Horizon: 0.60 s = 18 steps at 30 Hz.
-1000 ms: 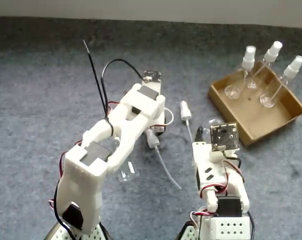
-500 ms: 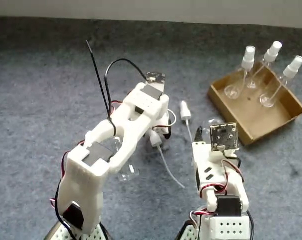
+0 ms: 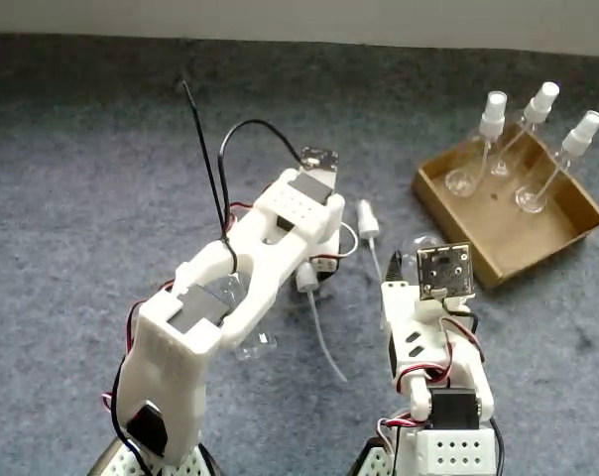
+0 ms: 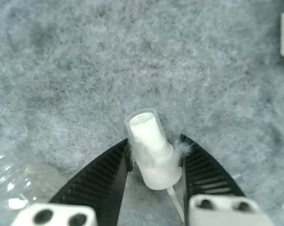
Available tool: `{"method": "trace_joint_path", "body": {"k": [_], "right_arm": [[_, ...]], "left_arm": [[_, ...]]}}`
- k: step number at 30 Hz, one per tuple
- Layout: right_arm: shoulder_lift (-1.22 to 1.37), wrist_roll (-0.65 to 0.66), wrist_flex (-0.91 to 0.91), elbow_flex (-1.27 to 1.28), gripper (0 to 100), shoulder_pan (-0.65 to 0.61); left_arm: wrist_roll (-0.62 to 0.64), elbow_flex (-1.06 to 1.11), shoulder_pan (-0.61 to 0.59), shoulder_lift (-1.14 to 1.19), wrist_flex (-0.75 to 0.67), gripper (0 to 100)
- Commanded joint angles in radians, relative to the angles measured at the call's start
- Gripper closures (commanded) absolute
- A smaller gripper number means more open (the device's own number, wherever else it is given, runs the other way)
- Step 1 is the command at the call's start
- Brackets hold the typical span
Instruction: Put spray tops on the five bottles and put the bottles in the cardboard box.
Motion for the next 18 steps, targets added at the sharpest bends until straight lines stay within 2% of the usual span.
{"method": "trace_joint_path", "body": {"k": [1,10,15,18], "right_arm": [[-0.016,-0.009,-0.022,-0.016,78.9,0.013],[-0.016,-0.008,-0.024,-0.016,78.9,0.013],[-0.016,-0.008,-0.024,-0.016,78.9,0.013],[-0.016,-0.008,-0.024,-0.016,78.9,0.013]], "left_arm": [[0.011,-0.044,0.019,-0.008,0.002,88],[0.005,-0.051,0.025,-0.01,0.003,89],[0.002,-0.053,0.027,-0.015,0.005,100],[0.0,-0.053,0.027,-0.016,0.002,98]]}}
